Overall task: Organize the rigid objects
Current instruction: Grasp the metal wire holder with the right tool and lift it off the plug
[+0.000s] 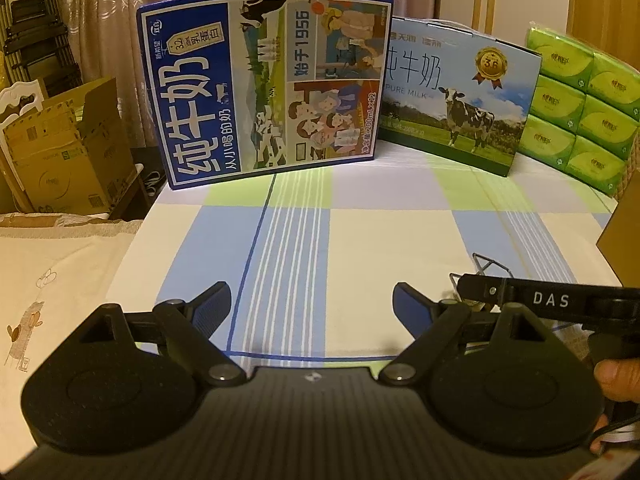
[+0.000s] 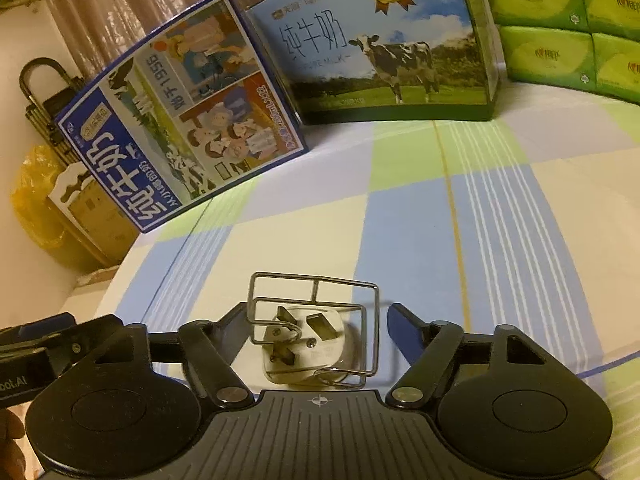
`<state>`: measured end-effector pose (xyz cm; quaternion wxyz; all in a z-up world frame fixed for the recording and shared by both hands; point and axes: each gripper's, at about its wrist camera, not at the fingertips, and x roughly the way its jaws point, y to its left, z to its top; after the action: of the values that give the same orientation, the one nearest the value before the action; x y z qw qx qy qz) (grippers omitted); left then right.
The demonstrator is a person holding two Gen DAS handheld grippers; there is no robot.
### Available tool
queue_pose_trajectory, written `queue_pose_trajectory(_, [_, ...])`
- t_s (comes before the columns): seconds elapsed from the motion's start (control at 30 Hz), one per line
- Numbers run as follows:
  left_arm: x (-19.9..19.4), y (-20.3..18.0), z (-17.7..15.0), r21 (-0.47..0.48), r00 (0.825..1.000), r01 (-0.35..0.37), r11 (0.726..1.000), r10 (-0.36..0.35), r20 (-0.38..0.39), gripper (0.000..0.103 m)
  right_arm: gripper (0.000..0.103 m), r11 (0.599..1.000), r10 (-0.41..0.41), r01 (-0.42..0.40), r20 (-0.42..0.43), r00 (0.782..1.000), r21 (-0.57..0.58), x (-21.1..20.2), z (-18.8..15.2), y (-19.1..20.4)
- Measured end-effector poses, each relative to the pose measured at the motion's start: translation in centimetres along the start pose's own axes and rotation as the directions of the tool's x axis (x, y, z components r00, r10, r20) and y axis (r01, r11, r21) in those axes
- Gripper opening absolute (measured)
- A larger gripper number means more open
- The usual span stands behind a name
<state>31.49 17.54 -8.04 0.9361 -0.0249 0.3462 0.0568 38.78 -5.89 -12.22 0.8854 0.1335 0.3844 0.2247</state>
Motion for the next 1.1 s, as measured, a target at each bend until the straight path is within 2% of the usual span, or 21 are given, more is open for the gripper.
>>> queue_pose_trajectory(0.27, [0.1, -0.2, 0.0, -0.001, 1.000, 0.014, 1.000, -0.014, -0.007, 0.085, 0.064, 1.000, 0.016, -0.015, 0.048, 0.999, -0.022, -1.6, 0.8, 0.8])
queue_pose_trajectory(0.37, [0.2, -0.9, 0.1, 0.011, 0.999, 0.050, 0.999, -0.050, 0.005, 0.085, 0.064, 1.000, 0.017, -0.014, 0.085, 0.996, -0.027, -2.8, 1.6, 0.9])
queue_pose_trajectory(0.47, [0.4, -2.2, 0.2, 0.054, 0.995, 0.098, 0.994, -0.099, 0.021, 0.085, 0.064, 0.998, -0.024, 0.030, 0.108, 0.994, -0.053, -4.1, 2.1, 0.8])
queue_pose_trajectory(0.6, [1.2, -5.1, 0.2, 0.123, 0.988, 0.151, 0.981, -0.153, 0.012, 0.085, 0.064, 0.984, -0.129, 0.141, 0.108, 0.986, -0.112, -5.5, 1.8, -0.5])
queue_pose_trajectory(0.8, [2.4, -8.4, -0.1, 0.155, 0.976, 0.219, 0.963, -0.219, -0.017, 0.085, 0.064, 0.928, -0.263, 0.277, 0.089, 0.961, -0.249, -6.0, -0.2, -3.1])
queue_pose_trajectory(0.9, [2.9, -9.5, -0.3, 0.177, 0.976, 0.217, 0.960, -0.215, -0.031, 0.085, 0.064, 0.919, -0.279, 0.285, 0.062, 0.958, -0.272, -5.5, -1.1, -4.5])
queue_pose_trajectory(1.03, [3.5, -10.3, -0.9, 0.193, 0.978, 0.207, 0.959, -0.203, -0.040, 0.085, 0.065, 0.934, -0.262, 0.259, 0.023, 0.965, -0.248, -5.2, -2.2, -5.9])
queue_pose_trajectory(1.1, [3.8, -10.4, -1.1, 0.193, 0.981, 0.194, 0.962, -0.189, -0.042, 0.085, 0.067, 0.937, -0.251, 0.250, 0.031, 0.968, -0.243, -5.5, -2.4, -6.0])
